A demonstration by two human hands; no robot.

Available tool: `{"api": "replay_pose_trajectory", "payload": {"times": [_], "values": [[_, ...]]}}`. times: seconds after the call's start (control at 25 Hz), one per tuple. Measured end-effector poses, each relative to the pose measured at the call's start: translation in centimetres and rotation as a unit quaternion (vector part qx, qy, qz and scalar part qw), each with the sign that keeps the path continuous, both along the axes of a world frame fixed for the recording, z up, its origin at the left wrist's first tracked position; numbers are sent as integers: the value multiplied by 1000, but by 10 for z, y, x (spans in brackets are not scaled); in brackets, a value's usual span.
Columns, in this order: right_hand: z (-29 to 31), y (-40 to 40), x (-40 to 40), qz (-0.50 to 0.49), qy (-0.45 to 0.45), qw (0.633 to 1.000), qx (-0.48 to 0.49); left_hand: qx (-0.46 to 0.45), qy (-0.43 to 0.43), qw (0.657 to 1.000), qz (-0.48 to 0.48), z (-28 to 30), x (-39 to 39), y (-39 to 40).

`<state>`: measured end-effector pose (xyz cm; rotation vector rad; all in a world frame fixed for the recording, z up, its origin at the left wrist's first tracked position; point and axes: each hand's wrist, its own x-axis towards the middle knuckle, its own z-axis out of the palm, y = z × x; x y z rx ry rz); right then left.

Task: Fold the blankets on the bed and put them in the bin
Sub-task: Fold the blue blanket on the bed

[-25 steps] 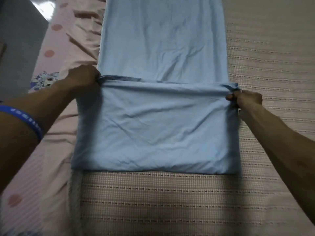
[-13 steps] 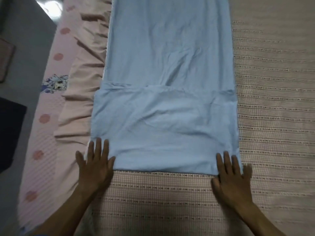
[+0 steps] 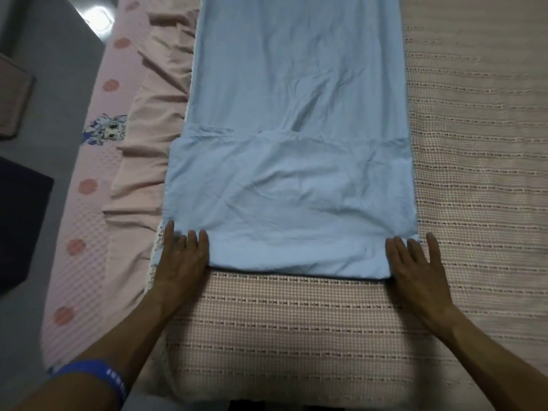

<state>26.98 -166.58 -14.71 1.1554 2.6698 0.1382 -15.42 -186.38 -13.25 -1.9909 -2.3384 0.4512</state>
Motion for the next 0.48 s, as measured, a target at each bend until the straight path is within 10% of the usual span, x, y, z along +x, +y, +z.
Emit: {"api": "replay_pose_trajectory", "payload": {"times": [0.48], "values": [[53, -2, 12, 141, 43, 983, 111, 89, 7, 994, -65, 50, 2, -2]]}}
